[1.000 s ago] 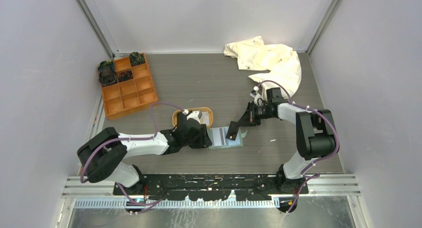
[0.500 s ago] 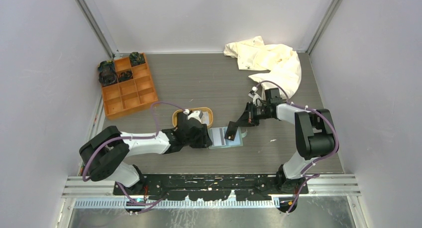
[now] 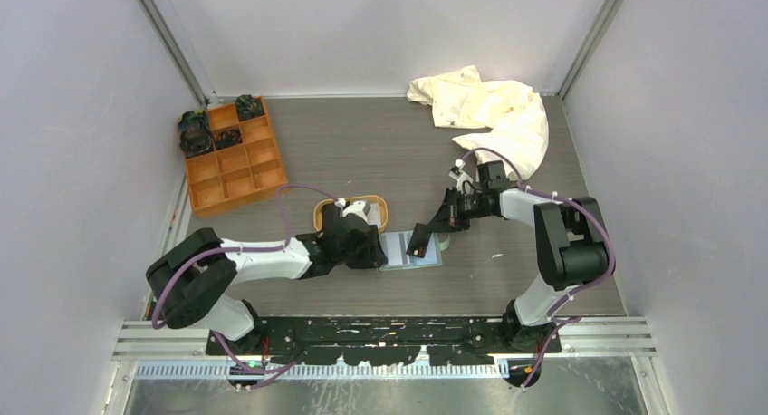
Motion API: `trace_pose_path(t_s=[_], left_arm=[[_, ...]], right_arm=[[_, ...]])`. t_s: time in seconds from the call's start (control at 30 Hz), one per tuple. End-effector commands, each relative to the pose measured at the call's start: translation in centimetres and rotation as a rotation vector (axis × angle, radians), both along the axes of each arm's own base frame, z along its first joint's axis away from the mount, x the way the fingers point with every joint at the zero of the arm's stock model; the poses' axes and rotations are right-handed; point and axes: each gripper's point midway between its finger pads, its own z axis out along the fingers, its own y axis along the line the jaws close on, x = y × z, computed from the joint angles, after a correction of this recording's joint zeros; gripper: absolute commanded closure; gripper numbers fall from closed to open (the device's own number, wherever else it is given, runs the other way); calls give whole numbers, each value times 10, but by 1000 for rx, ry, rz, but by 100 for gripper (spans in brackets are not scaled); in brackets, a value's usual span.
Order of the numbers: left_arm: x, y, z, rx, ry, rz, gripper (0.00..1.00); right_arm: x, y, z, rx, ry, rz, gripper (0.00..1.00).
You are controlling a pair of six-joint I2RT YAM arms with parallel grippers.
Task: Put the credit cards into the card holder
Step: Insert the credit card into the card holder.
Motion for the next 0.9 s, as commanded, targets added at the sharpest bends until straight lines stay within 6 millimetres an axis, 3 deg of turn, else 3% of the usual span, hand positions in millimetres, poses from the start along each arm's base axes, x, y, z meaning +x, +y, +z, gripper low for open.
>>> trace_pose_path(t_s=[0.0,0.57,0.87], left_arm=[[7,-10,10,-12,-30,-16,57],[13,-5,7,54,-32,-6,60],[13,-2,3,78,-25,-3,73]], right_arm=[[3,9,2,8,-20,35,99],[-7,17,1,38,27,90,99],[3,11,-7,-23,24,23,99]])
